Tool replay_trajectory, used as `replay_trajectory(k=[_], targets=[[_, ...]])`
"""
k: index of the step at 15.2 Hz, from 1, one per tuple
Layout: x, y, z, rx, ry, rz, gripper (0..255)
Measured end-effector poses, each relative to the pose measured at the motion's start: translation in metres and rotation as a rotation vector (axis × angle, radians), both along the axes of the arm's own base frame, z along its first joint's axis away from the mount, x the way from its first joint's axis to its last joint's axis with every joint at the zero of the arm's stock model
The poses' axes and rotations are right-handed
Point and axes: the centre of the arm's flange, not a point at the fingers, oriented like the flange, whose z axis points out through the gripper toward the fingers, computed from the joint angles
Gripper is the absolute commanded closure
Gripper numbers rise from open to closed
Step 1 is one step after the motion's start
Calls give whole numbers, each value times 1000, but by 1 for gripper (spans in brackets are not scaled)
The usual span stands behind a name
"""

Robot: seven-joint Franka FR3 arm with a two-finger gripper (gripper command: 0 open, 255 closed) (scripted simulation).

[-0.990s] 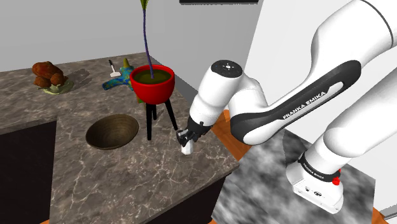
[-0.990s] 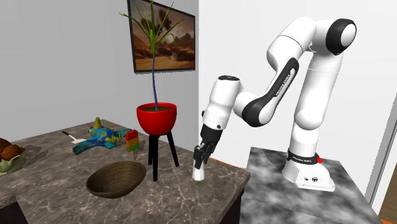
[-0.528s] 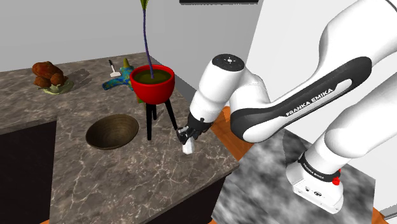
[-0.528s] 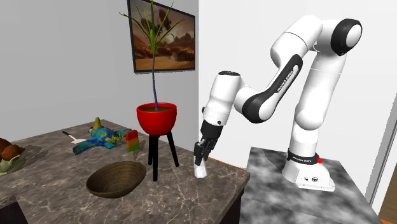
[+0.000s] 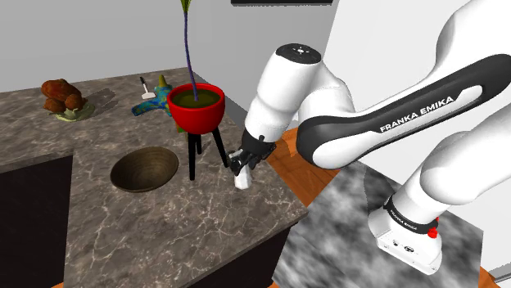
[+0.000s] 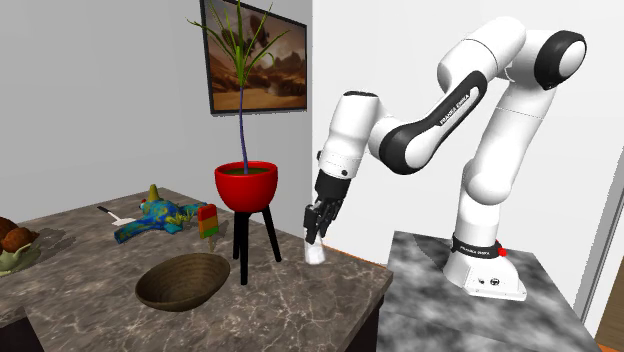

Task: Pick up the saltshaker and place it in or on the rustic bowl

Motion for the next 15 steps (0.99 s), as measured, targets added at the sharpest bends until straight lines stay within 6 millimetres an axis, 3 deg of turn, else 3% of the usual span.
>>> replay_trajectory(k=[15], targets=[[-1, 1, 79, 0, 0, 0, 255]])
